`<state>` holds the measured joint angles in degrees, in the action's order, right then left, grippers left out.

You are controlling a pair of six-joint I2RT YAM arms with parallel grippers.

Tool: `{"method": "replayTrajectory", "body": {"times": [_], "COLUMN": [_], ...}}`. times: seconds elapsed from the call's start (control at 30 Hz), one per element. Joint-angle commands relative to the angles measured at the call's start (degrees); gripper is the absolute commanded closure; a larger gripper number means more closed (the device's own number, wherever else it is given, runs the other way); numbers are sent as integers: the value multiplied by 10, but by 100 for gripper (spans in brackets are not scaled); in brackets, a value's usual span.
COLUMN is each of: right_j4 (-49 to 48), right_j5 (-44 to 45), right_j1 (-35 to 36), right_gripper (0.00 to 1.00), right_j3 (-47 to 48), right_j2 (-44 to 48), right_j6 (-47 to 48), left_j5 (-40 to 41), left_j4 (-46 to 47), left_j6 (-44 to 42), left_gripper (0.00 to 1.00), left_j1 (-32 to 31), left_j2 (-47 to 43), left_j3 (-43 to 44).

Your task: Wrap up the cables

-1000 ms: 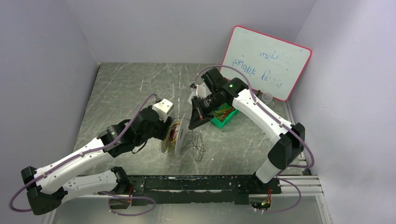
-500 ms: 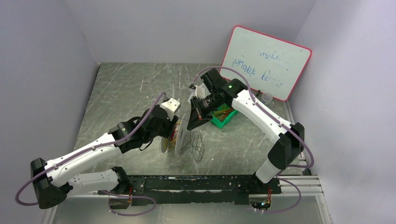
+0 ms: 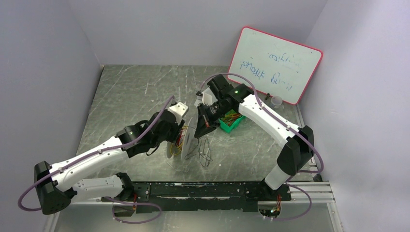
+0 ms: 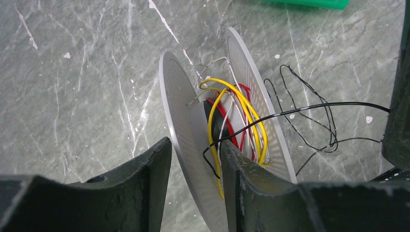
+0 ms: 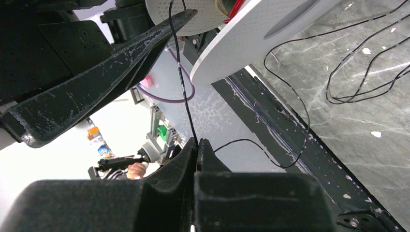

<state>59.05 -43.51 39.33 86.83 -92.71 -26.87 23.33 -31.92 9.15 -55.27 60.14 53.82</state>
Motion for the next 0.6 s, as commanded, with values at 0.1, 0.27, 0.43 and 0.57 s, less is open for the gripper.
{"method": "replayTrajectory", "body": {"times": [0.1, 0.27, 0.43, 0.57], "right_j4": [-19, -25, -25, -29], "right_j5": [-16, -21, -22, -20], "right_j1": [4, 5, 6, 8], "right_gripper": [100, 100, 100, 100], "right_j3": [-9, -10, -11, -16], "right_j2": [4, 7, 9, 11], "right_j6": [-11, -16, -17, -20], "left_j5": [8, 8, 6, 8], "left_j4": [12, 15, 14, 12], "left_j6": [-7, -7, -7, -8], "left_gripper": [55, 54, 60, 68], "left_j1": [2, 2, 2, 1], "left_j2": [22, 20, 22, 25], "left_j3": [4, -2, -3, -3]}}
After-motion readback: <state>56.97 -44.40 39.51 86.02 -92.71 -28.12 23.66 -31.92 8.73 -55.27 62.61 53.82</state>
